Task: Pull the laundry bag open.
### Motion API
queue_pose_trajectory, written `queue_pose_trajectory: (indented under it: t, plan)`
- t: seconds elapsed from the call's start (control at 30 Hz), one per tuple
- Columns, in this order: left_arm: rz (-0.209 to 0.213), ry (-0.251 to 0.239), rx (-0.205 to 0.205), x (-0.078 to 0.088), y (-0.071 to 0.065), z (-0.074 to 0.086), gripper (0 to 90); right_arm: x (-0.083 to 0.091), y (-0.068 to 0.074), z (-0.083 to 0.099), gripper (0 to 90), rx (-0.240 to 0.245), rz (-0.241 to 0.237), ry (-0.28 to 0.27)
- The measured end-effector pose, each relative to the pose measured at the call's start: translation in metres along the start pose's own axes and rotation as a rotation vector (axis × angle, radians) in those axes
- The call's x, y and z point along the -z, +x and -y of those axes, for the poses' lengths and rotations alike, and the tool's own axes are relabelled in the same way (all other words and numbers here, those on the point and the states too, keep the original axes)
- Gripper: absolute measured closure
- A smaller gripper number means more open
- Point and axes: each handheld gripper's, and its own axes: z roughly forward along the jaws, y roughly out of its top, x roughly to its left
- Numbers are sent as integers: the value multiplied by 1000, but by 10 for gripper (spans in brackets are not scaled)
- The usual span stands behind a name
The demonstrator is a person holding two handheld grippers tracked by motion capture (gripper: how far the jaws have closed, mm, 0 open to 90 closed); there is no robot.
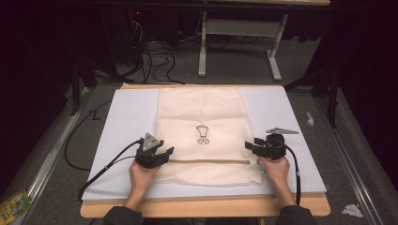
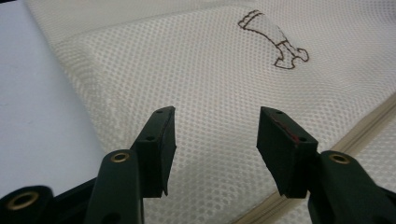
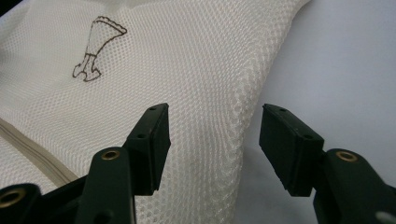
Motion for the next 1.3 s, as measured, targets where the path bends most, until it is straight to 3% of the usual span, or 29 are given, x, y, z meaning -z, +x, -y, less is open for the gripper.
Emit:
queue_pose_trajectory:
  t: [0.17,0.43,0.67,0.87,0.97,1.07,1.3]
  plan:
    - [15,15,-6,-8,-5,3,469,-5,-1,-1,416,-26,11,31]
    - [9,30,-19,-11,-7,5,468,-13,5,-4,418,-17,22,92]
    - [12,44,-11,-13,-6,5,461,-2,9,3,424,1,19,147]
    - [25,58,5,-15,-4,5,491,-6,15,1,517,-22,-21,177]
    - [9,64,8,-16,-5,5,494,-9,18,-2,529,-13,-20,191]
    - [2,75,0,-17,-6,4,490,-10,22,-1,548,16,-3,192]
    - [-4,90,-9,-18,-7,4,483,-9,22,3,753,74,47,175]
